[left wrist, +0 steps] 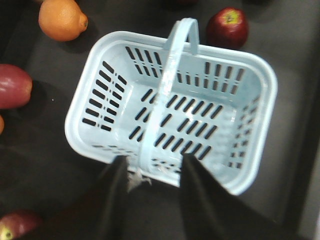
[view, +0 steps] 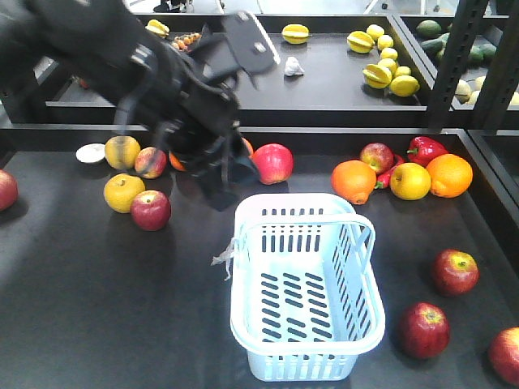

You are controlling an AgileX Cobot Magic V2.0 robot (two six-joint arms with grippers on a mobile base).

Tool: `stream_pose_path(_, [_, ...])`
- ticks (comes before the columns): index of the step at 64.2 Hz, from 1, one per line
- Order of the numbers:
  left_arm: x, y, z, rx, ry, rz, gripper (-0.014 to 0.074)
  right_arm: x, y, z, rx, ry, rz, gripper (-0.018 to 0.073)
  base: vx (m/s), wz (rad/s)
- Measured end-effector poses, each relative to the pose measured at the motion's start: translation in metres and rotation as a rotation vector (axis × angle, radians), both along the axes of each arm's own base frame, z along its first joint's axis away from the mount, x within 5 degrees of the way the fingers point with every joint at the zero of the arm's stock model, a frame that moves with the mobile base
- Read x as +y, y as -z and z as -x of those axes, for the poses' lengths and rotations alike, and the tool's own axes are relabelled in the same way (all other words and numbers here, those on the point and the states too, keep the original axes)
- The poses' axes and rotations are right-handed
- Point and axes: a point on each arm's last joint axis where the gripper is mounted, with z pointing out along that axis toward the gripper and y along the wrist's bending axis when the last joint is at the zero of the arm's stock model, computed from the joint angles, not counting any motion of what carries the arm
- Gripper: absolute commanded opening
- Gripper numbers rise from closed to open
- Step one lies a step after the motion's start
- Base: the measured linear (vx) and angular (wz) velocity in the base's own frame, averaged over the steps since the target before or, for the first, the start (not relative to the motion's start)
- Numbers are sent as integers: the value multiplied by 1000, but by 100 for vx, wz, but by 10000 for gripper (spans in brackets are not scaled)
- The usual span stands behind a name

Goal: Pick three apples into basket with both arms
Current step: 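Open the left gripper, release the handle and lift the arm away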

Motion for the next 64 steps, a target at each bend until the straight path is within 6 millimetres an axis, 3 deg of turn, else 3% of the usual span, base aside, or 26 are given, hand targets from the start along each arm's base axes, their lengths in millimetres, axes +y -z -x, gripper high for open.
stream_pose_path(7, [13,-20,19,-11,-27,31,-9,0,0,0,0,0,0,-3,0,0])
stream_pose_path(17, [30,-22,43,15,-58,38,-8,0,0,0,0,0,0,-3,0,0])
stream_pose_path(41, [72,49,101,178,-110,-62,-8,0,0,0,0,0,0,-3,0,0])
stream_pose_path(64, [109,93,143,39,-368,216,-8,0,0,0,0,0,0,-3,0,0])
